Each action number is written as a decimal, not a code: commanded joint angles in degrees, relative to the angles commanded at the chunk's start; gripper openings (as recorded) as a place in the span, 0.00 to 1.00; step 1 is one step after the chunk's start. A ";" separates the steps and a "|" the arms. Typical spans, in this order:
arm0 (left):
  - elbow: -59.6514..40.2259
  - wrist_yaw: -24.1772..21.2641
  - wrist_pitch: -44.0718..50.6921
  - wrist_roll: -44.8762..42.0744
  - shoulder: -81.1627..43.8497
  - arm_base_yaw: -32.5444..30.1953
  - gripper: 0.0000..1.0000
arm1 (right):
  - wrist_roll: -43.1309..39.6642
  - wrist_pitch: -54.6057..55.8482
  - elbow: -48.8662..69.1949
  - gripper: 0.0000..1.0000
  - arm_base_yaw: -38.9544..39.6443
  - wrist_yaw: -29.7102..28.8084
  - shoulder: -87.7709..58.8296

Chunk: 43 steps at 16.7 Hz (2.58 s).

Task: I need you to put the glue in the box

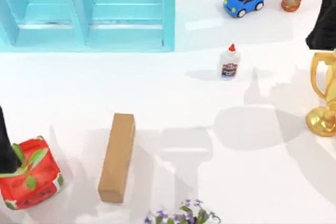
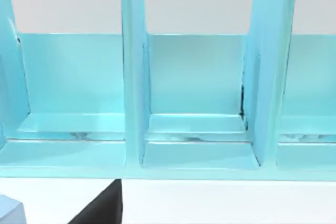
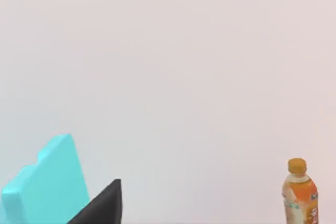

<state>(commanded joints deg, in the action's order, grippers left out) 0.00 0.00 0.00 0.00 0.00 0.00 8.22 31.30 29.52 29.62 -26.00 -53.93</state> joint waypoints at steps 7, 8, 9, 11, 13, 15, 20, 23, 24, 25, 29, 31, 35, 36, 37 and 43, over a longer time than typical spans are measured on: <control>0.00 0.00 0.00 0.00 0.00 0.00 1.00 | 1.79 27.34 14.06 1.00 12.01 -13.95 -38.49; 0.00 0.00 0.00 0.00 0.00 0.00 1.00 | 1.67 31.29 15.34 1.00 13.11 -15.24 -43.64; 0.00 0.00 0.00 0.00 0.00 0.00 1.00 | 1.42 35.07 16.36 1.00 14.01 -16.29 -48.51; 0.00 0.00 0.00 0.00 0.00 0.00 1.00 | 0.69 42.26 17.90 1.00 15.41 -17.95 -57.65; 0.00 0.00 0.00 0.00 0.00 0.00 1.00 | -0.46 48.76 18.51 1.00 16.03 -18.84 -65.73; 0.00 0.00 0.00 0.00 0.00 0.00 1.00 | -1.90 54.54 18.40 1.00 16.04 -19.19 -72.84; 0.00 0.00 0.00 0.00 0.00 0.00 1.00 | -5.95 65.06 15.87 1.00 13.87 -18.47 -85.48; 0.00 0.00 0.00 0.00 0.00 0.00 1.00 | -7.81 68.84 14.28 1.00 12.35 -17.88 -89.89; 0.00 0.00 0.00 0.00 0.00 0.00 1.00 | -8.18 69.60 13.95 1.00 12.04 -17.78 -90.79; 0.00 0.00 0.00 0.00 0.00 0.00 1.00 | -8.43 70.13 13.75 1.00 11.84 -17.72 -91.43; 0.00 0.00 0.00 0.00 0.00 0.00 1.00 | -8.43 70.13 13.75 1.00 11.84 -17.72 -91.43; 0.00 0.00 0.00 0.00 0.00 0.00 1.00 | -8.38 69.27 14.47 1.00 12.09 -17.76 -91.92; 0.00 0.00 0.00 0.00 0.00 0.00 1.00 | -8.47 65.63 19.35 1.00 9.49 -15.39 -92.45; 0.00 0.00 0.00 0.00 0.00 0.00 1.00 | -8.50 64.10 21.20 1.00 8.50 -14.41 -92.75; 0.00 0.00 0.00 0.00 0.00 0.00 1.00 | -8.52 62.48 23.16 1.00 7.46 -13.36 -93.07; 0.00 0.00 0.00 0.00 0.00 0.00 1.00 | -8.61 54.43 32.86 1.00 2.26 -8.16 -94.64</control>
<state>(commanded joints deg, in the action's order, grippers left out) 0.00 0.00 0.00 0.00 0.00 0.00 -0.38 85.72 62.38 31.88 -34.16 -148.57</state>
